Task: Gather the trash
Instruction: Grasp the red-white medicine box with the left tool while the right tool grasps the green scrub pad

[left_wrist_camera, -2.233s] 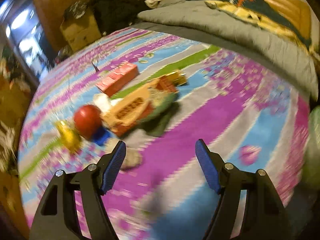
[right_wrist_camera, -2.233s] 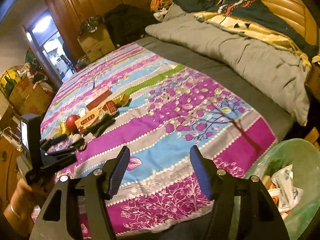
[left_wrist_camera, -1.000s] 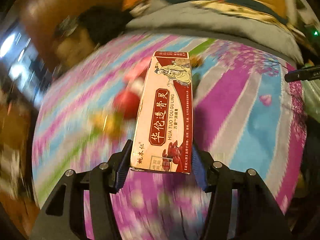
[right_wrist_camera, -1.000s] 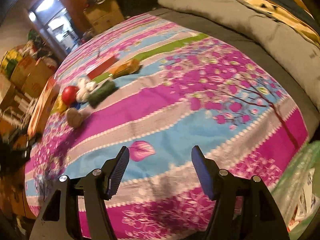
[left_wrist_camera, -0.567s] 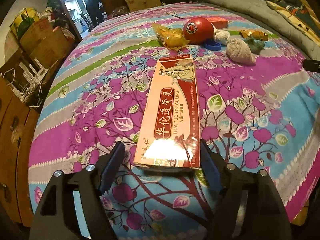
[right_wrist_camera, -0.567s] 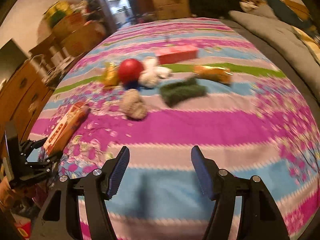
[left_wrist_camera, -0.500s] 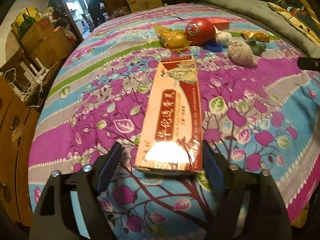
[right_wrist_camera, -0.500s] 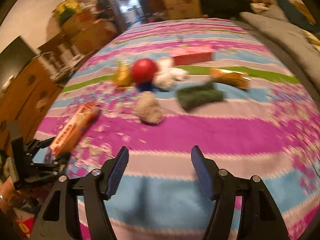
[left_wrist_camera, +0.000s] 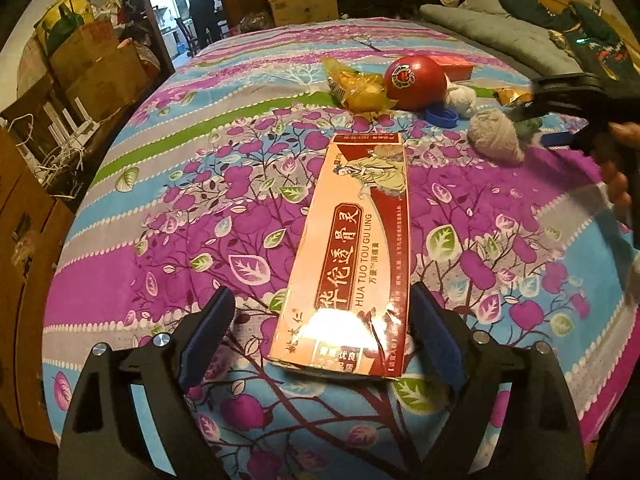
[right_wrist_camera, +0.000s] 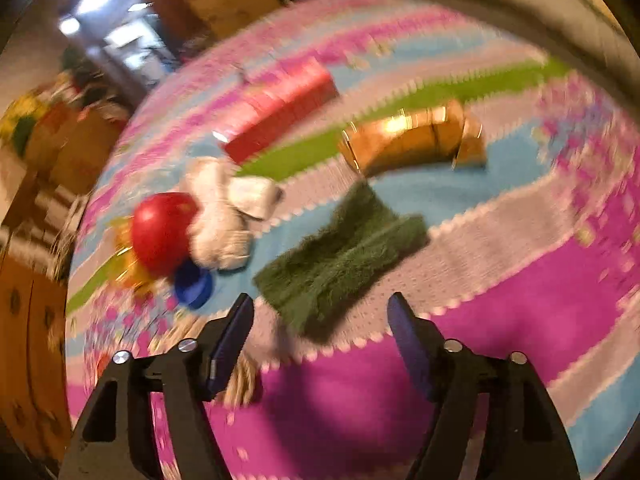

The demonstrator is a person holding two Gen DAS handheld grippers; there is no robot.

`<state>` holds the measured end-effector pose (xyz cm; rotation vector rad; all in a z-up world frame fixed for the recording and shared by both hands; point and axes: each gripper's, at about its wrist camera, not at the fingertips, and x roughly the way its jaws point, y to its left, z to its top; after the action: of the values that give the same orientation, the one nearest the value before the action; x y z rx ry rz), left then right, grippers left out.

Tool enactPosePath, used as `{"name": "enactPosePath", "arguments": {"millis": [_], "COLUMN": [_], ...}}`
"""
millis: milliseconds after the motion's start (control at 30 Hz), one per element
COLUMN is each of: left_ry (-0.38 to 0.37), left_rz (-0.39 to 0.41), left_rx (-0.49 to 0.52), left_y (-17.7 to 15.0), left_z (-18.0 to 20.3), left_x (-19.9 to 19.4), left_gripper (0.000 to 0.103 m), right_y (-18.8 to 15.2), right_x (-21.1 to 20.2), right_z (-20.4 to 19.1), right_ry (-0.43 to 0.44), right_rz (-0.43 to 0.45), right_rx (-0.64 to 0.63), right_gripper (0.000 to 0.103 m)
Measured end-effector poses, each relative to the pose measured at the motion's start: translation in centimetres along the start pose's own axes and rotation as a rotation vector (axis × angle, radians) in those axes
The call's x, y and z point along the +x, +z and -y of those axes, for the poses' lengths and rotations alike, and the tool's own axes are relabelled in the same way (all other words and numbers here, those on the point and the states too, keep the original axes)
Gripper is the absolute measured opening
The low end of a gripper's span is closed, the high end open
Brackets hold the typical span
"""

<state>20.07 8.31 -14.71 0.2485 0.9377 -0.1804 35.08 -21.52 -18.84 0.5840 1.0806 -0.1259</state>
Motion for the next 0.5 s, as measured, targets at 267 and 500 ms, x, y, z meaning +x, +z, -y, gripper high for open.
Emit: {"name": "enactPosePath", "arguments": {"millis": [267,500], "left_ry": [-0.028,-0.054], "left_rz": [0.010,0.028], "left_rx": [-0.001,-0.017], "left_y": [-0.8,-0.5], "left_z": [0.7,1.5], "left_x": [-0.3,-2.4], "left_gripper": [0.054,0.053], "right_y": [-0.9,-4.3], "right_x": [-0.7,-5.4], "right_z": [0.8,1.7], "right_ry": [0.025,0.115], "right_rz": [0.057,0.049], "right_rx": [-0.047,-0.142], "right_gripper": [0.007,0.007]}}
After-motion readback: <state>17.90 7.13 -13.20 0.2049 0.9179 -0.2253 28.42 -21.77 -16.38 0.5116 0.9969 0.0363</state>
